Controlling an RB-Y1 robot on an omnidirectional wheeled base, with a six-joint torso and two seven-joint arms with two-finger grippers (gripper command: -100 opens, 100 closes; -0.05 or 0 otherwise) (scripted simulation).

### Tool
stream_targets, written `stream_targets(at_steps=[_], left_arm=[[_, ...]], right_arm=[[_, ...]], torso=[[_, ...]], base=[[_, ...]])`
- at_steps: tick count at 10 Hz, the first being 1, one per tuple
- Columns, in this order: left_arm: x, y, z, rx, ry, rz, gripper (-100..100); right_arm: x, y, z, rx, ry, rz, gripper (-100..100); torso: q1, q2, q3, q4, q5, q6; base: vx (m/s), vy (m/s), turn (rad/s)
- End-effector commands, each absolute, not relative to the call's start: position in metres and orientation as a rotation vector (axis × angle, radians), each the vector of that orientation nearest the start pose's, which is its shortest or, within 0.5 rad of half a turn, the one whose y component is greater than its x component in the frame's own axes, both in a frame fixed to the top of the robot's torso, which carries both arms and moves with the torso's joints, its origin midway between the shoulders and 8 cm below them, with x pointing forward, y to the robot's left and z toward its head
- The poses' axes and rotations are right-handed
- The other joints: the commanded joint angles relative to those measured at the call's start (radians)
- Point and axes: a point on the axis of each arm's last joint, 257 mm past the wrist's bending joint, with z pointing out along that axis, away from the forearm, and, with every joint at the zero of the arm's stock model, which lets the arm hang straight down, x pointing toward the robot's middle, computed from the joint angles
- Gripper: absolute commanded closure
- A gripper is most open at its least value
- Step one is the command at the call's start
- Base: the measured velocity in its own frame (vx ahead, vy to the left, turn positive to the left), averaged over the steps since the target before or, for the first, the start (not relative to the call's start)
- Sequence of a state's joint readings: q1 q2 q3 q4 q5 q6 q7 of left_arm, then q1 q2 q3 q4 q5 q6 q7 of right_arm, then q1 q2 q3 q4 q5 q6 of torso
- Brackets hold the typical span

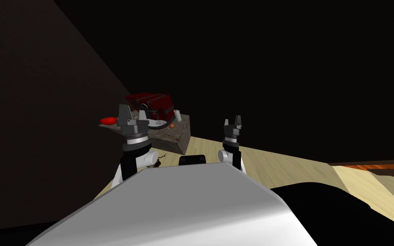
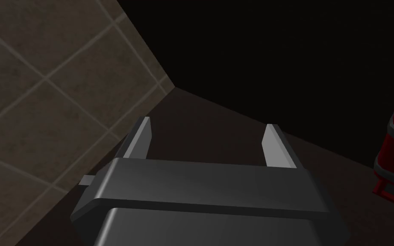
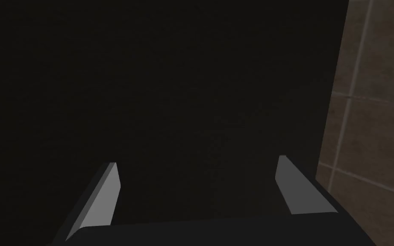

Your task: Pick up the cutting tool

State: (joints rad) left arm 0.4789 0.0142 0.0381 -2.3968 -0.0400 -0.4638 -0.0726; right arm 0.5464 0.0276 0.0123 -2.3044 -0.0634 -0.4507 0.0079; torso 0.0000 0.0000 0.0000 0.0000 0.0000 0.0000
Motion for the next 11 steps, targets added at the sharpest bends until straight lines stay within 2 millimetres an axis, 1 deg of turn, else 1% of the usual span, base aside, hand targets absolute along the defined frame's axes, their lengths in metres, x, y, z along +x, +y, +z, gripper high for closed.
stream_targets(at_steps=[1,3,7,8,9,11], left_arm=[[0.329,0.281,0.067,-0.522,0.645,-1.172,-100],[0.334,0.289,0.053,-0.553,0.710,-1.133,-100],[0.342,0.319,0.013,-0.665,0.856,-1.020,-100],[0.345,0.320,0.008,-0.682,0.869,-1.014,-100],[0.344,0.329,-0.004,-0.715,0.906,-0.981,-100],[0.346,0.330,-0.007,-0.726,0.914,-0.977,-100]], right_arm=[[0.343,-0.291,0.011,0.769,0.595,1.314,0],[0.343,-0.291,0.011,0.769,0.595,1.314,0],[0.343,-0.291,0.011,0.769,0.595,1.314,0],[0.343,-0.291,0.011,0.769,0.595,1.314,0],[0.343,-0.291,0.011,0.769,0.595,1.314,0],[0.343,-0.291,0.011,0.769,0.595,1.314,0]], torso=[[0.000,0.000,0.000,0.000,0.000,0.000],[-0.002,0.002,0.001,0.000,0.000,0.000],[-0.003,0.002,0.001,0.000,-0.001,0.000],[-0.003,0.002,0.001,0.000,-0.001,0.000],[-0.002,0.001,0.001,0.000,0.000,0.000],[-0.001,0.001,0.000,0.000,0.000,0.000]], base=[[-0.014,-0.019,-0.041],[-0.029,-0.031,-0.043],[-0.024,-0.049,-0.059],[-0.010,-0.028,-0.020],[-0.007,-0.026,-0.058],[-0.003,-0.015,-0.010]])
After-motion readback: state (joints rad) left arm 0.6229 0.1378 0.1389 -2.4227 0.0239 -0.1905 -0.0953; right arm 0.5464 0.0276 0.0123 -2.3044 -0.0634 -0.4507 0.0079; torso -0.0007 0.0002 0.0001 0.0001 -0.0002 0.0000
